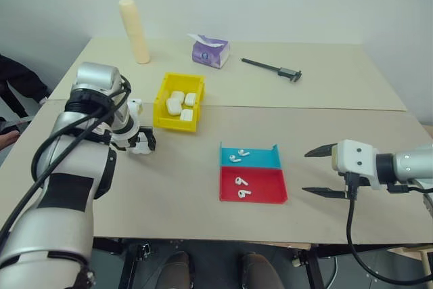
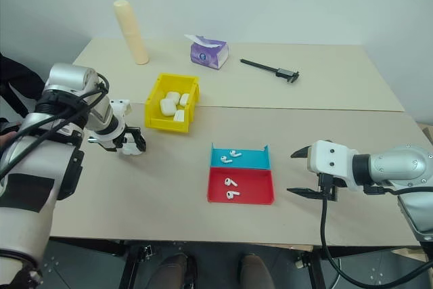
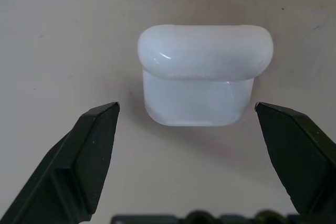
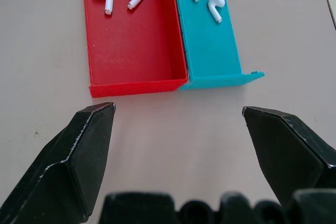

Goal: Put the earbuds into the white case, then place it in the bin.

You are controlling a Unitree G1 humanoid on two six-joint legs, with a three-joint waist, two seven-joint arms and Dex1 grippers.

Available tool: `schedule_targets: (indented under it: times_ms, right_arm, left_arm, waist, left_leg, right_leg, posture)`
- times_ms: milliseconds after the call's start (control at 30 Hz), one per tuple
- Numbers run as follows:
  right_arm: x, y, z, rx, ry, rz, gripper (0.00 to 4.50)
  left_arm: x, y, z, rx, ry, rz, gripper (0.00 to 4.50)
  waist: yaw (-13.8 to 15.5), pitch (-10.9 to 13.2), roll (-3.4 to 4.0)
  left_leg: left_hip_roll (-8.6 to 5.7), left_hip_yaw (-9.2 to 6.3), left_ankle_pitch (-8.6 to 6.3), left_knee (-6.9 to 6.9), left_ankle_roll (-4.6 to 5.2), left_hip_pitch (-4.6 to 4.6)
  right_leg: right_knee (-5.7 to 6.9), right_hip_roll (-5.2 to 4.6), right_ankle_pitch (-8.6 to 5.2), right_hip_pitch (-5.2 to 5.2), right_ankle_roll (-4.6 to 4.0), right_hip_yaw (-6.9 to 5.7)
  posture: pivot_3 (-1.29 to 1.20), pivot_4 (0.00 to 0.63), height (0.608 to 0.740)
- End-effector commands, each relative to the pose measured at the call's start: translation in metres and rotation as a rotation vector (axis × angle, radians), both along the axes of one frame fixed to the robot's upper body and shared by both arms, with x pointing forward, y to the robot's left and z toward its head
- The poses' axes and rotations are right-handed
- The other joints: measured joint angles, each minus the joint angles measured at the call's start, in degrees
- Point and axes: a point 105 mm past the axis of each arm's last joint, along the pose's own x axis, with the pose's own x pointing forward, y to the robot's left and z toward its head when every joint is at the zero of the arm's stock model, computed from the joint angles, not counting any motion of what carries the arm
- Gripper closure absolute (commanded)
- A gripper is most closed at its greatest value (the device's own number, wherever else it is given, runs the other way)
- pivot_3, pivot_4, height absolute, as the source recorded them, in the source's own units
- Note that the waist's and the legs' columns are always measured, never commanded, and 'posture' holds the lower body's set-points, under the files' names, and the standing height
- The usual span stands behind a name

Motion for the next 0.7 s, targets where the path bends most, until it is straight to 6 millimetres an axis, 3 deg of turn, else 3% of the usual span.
schedule_targets:
  times_ms: [33,300,400,700]
  right_arm:
    - [0.0008,-0.0015,0.0117,-0.013,-0.049,-0.002,0.03]
    - [0.0017,-0.0014,0.0086,-0.023,-0.050,-0.005,0.03]
    - [0.0016,-0.0014,0.0082,-0.023,-0.051,-0.010,0.00]
    - [0.0006,-0.0016,0.0044,-0.036,-0.055,-0.013,0.00]
  left_arm:
    - [0.0041,0.0031,0.0052,0.005,-0.037,0.003,0.00]
    - [0.0042,0.0063,-0.0004,0.012,-0.034,0.007,0.00]
    - [0.0014,0.0029,-0.0011,-0.017,-0.012,0.020,0.52]
    - [0.0083,-0.0016,0.0068,0.031,-0.067,-0.031,3.55]
  waist:
    - [0.0,0.0,0.00]
    - [0.0,0.0,0.00]
    - [0.0,0.0,0.00]
    - [-0.1,0.0,0.00]
  left_leg:
    - [0.00,0.00,0.00,0.00,0.00,0.00]
    - [0.00,0.00,-0.01,0.01,0.01,0.01]
    - [0.00,0.00,-0.01,0.01,0.02,0.01]
    - [0.00,-0.01,-0.01,0.02,0.02,0.03]
  right_leg:
    - [0.00,0.00,0.00,0.00,0.00,0.00]
    - [0.02,0.00,0.00,0.01,0.00,0.00]
    - [0.02,0.00,0.00,0.01,0.00,0.00]
    - [0.06,0.00,0.00,0.02,0.00,0.01]
  posture:
    - [0.00,0.150,0.740]
    - [0.00,0.150,0.740]
    - [0.00,0.150,0.740]
    - [0.00,0.150,0.740]
